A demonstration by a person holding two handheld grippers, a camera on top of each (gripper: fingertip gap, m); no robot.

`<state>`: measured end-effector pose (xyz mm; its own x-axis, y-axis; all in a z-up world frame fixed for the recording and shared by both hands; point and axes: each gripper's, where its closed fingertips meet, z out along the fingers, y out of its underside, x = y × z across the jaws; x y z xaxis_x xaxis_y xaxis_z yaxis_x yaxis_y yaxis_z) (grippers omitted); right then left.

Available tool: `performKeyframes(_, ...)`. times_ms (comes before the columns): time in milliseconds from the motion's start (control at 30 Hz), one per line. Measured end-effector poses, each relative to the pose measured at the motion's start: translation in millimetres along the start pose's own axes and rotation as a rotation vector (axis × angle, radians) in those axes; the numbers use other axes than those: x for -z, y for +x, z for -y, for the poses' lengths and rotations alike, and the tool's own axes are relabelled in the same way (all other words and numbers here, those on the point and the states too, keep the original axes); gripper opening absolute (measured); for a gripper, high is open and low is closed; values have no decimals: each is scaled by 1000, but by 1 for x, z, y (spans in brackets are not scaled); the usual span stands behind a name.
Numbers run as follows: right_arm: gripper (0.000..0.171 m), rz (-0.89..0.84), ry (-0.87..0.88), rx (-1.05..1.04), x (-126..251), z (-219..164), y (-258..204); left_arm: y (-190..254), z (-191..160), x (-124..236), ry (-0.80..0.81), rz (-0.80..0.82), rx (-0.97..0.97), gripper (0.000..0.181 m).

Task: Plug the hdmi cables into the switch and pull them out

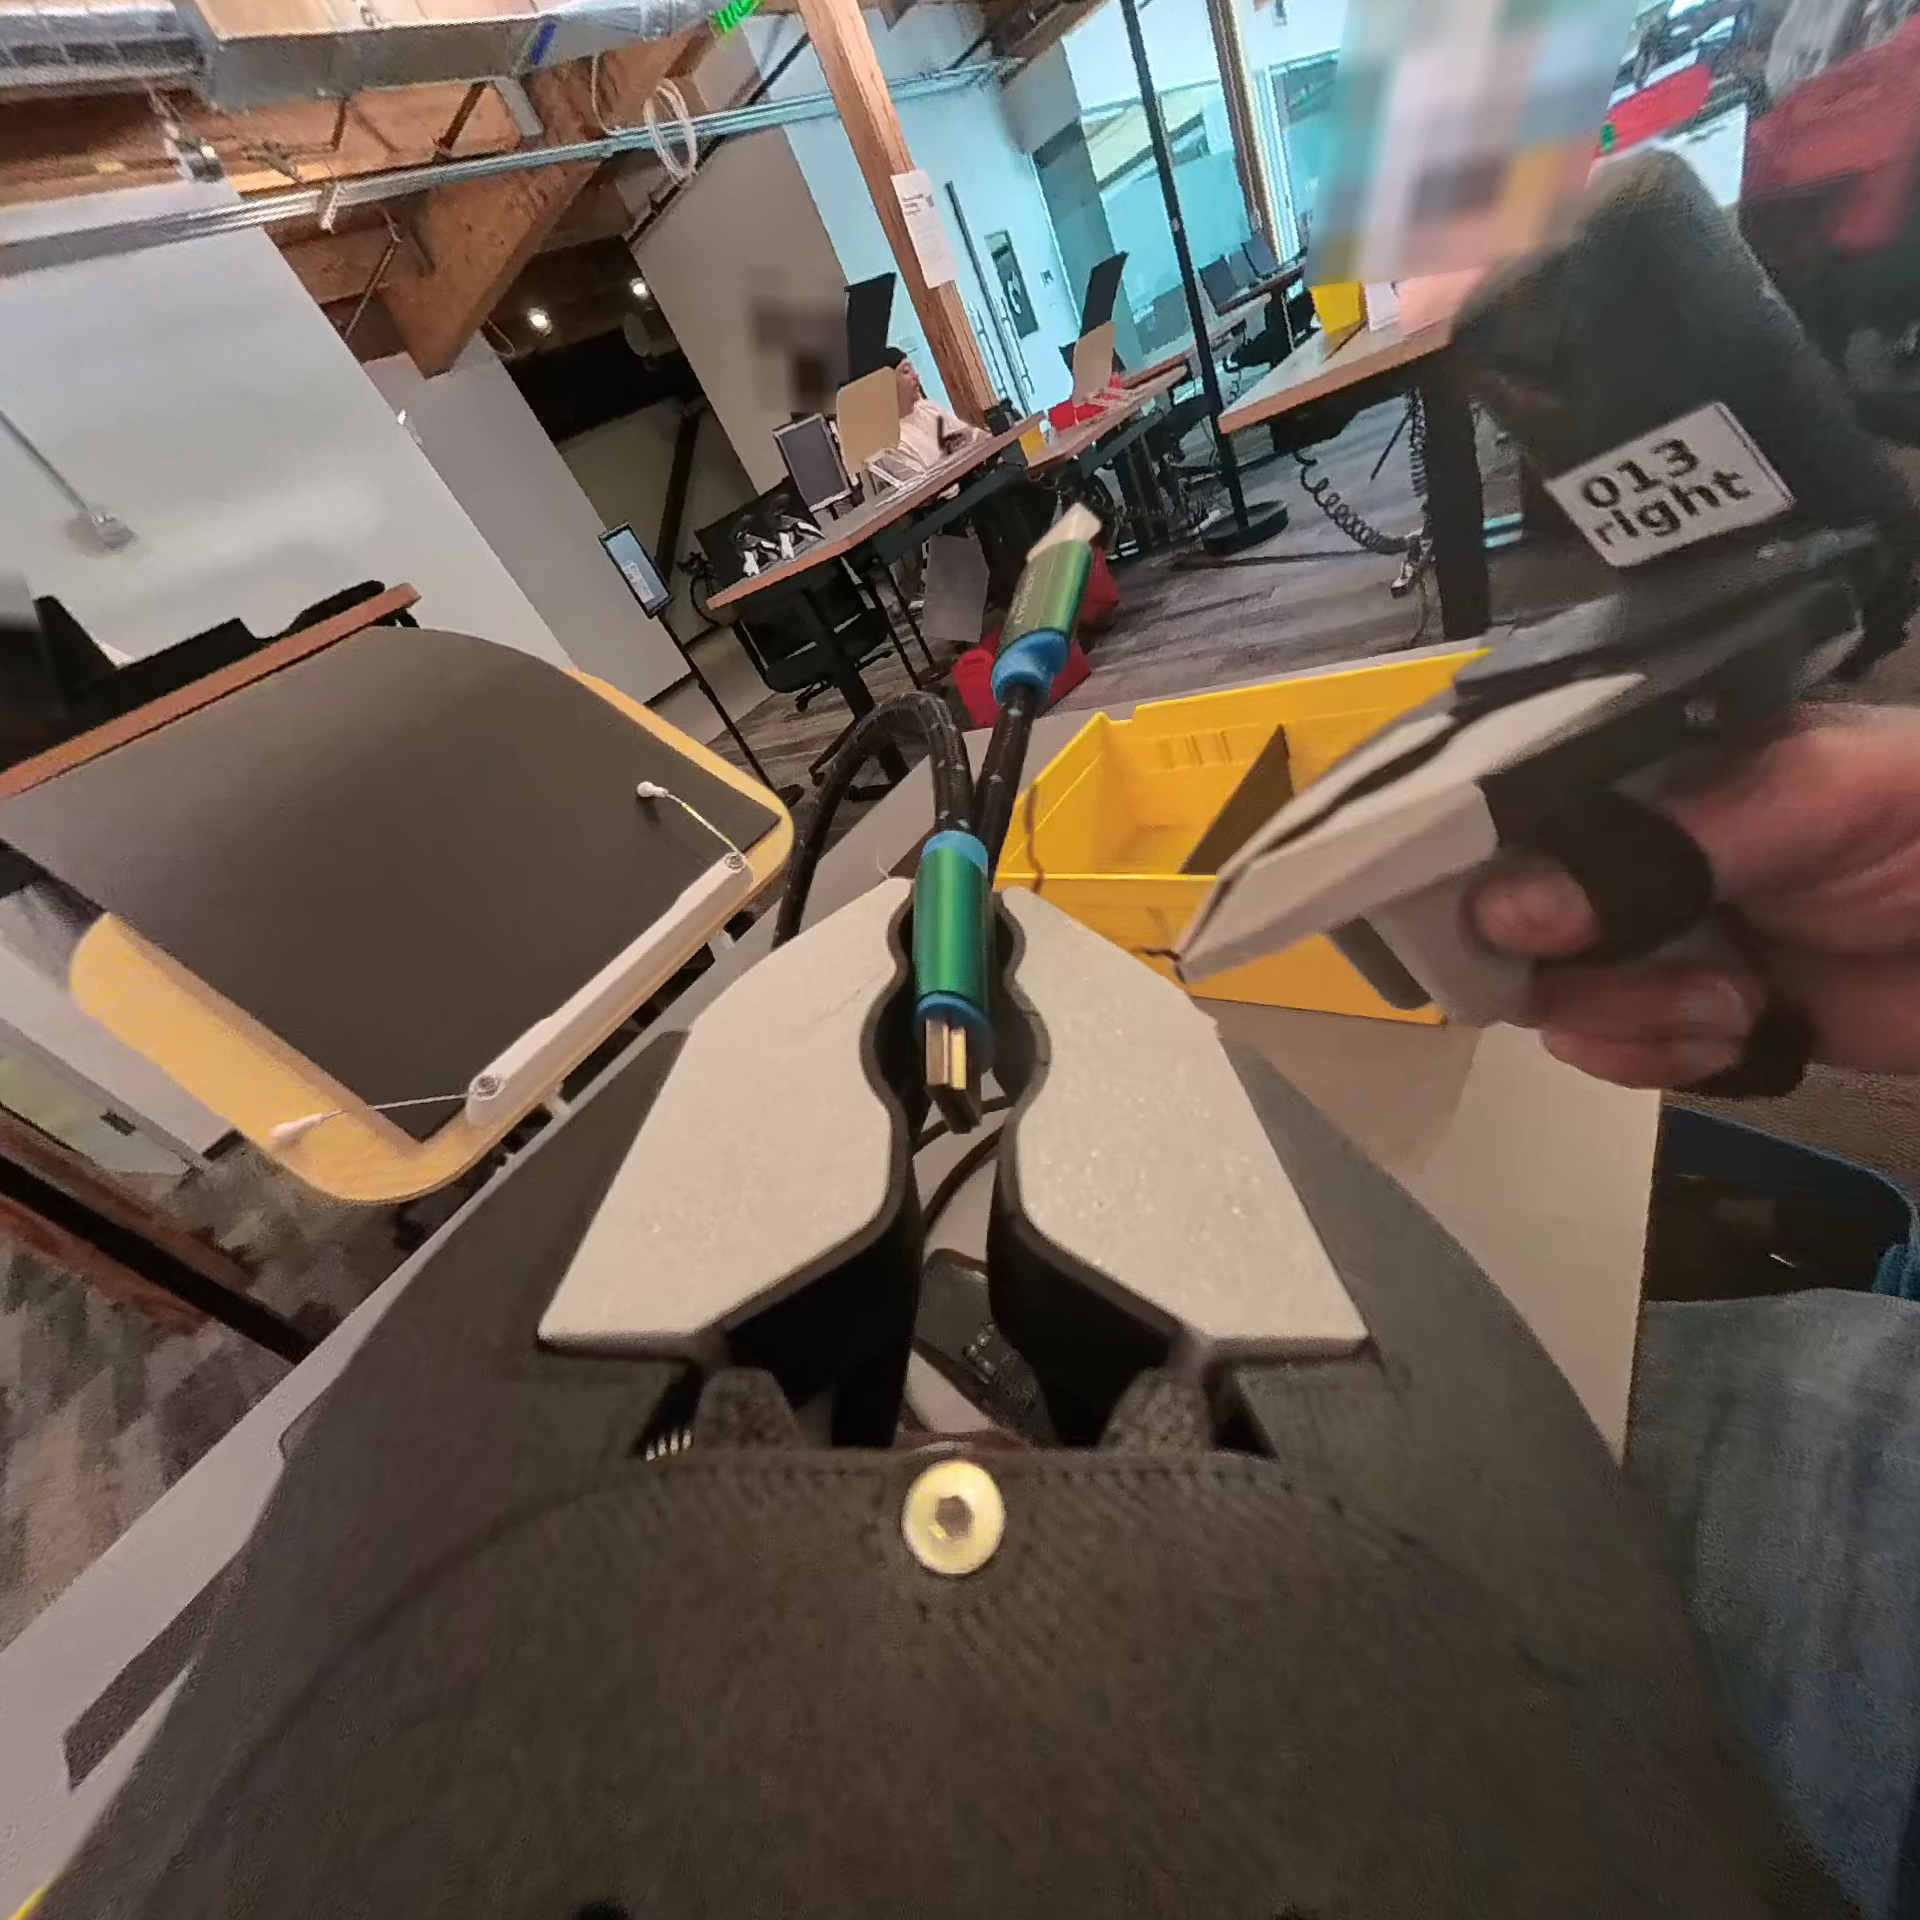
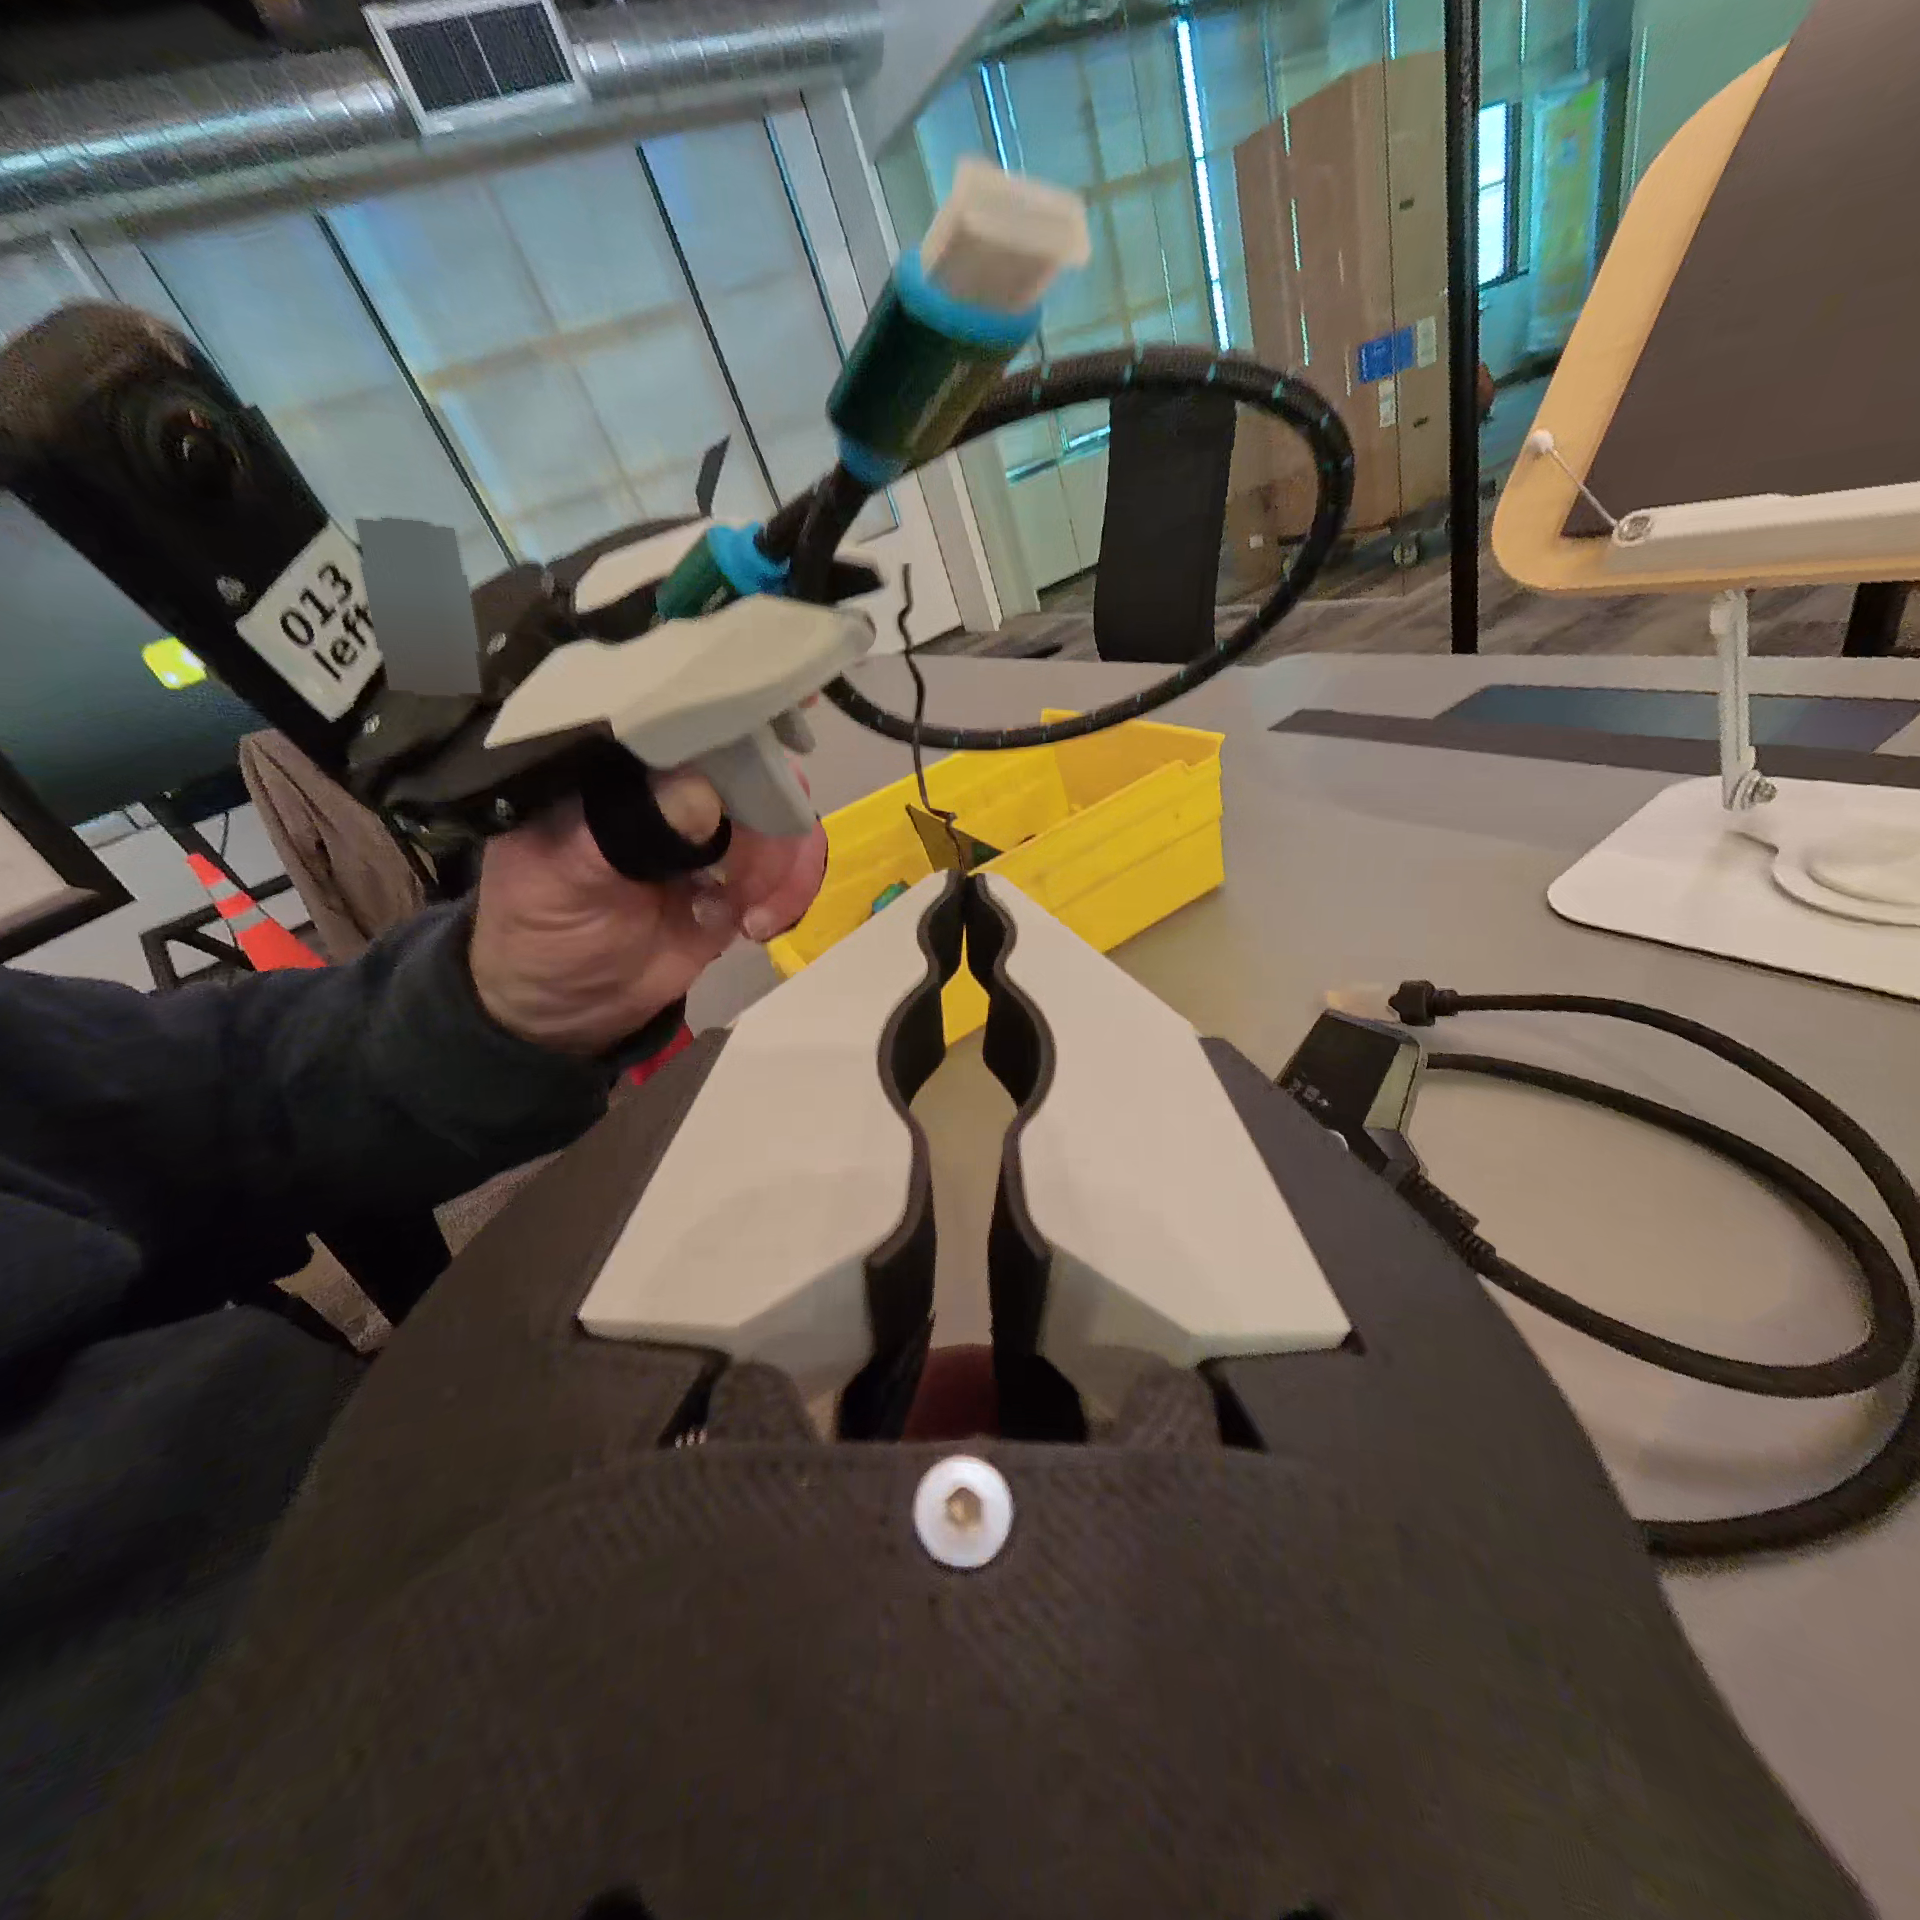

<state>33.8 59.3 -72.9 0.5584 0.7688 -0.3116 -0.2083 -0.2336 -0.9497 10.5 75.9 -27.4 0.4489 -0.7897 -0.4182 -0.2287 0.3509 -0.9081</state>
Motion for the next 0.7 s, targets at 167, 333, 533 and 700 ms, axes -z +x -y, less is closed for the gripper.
performKeyframes(167, 0, -95, -103, 185, 0, -10, 0, -15, -14, -1, -52, 39, 18, 10)
performKeyframes(333, 0, -235, -146, 378, 23, 11, 9, -21, -33, -3, -116, 47, 18, 10)
performKeyframes(533, 0, -570, -171, 467, 114, 49, 76, -26, -53, -4, -156, 37, 80, 10)
performKeyframes(700, 0, -803, -292, 460, 183, 31, 132, -21, -67, -10, -191, 0, 125, 10)
